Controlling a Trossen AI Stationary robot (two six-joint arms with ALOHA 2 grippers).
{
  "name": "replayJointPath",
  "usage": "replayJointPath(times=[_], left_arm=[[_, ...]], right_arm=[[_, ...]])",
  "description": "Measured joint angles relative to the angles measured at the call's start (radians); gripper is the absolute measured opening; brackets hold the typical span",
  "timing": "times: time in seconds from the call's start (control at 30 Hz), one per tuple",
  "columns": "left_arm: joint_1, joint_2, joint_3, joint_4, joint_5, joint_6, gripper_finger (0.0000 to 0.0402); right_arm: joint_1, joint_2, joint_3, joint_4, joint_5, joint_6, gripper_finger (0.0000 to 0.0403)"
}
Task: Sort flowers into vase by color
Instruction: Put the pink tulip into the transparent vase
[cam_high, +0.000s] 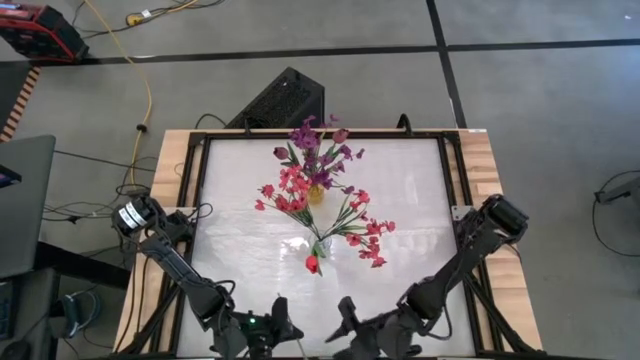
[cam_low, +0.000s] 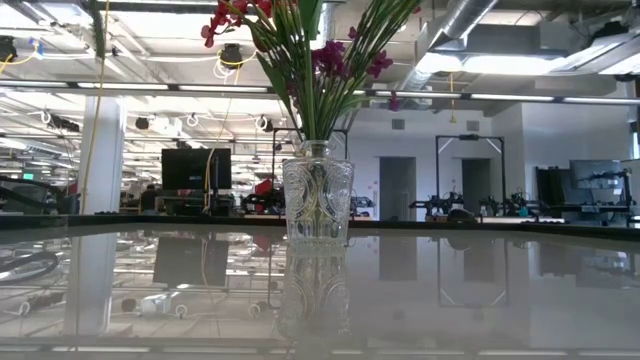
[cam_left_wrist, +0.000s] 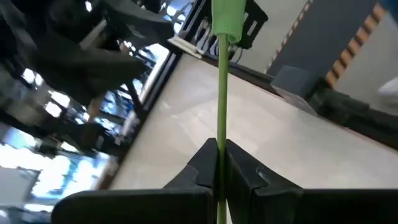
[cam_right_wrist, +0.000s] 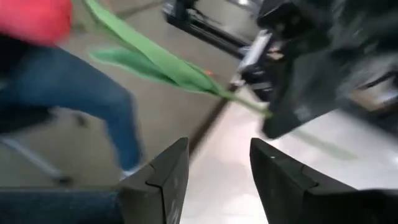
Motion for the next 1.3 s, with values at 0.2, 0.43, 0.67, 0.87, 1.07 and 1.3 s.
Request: replayJointPath(times=[0.2,0.43,0.67,0.87,1.07,1.3], left_arm=[[0.037,0.000,-0.110,0.259,0.123,-0.169,0.0000],[0.058,0.000,-0.230,0.625,0.207,-0.245,0.0000],[0.061,0.000,-0.248,0.652,0.211,-0.286,0.0000],[0.067,0.000,-0.248,0.664,0.191,-0.280,0.0000],[0.076,0.000,-0.248,0.673,0.128,-0.285,0.0000],[0.076,0.000,-0.248,0.739,0.120,-0.233,0.0000]], right_arm=[[0.001,0.013,0.000,-0.002,0.113,-0.139,0.0196],[-0.019,0.120,0.000,0.186,0.107,-0.224,0.0196],[-0.029,0.147,0.000,0.382,0.189,-0.303,0.0196],[-0.054,0.145,0.002,0.484,0.184,-0.280,0.0195],[-0.077,0.147,0.000,0.490,0.179,-0.280,0.0193],[-0.075,0.147,0.000,0.478,0.178,-0.281,0.0123]])
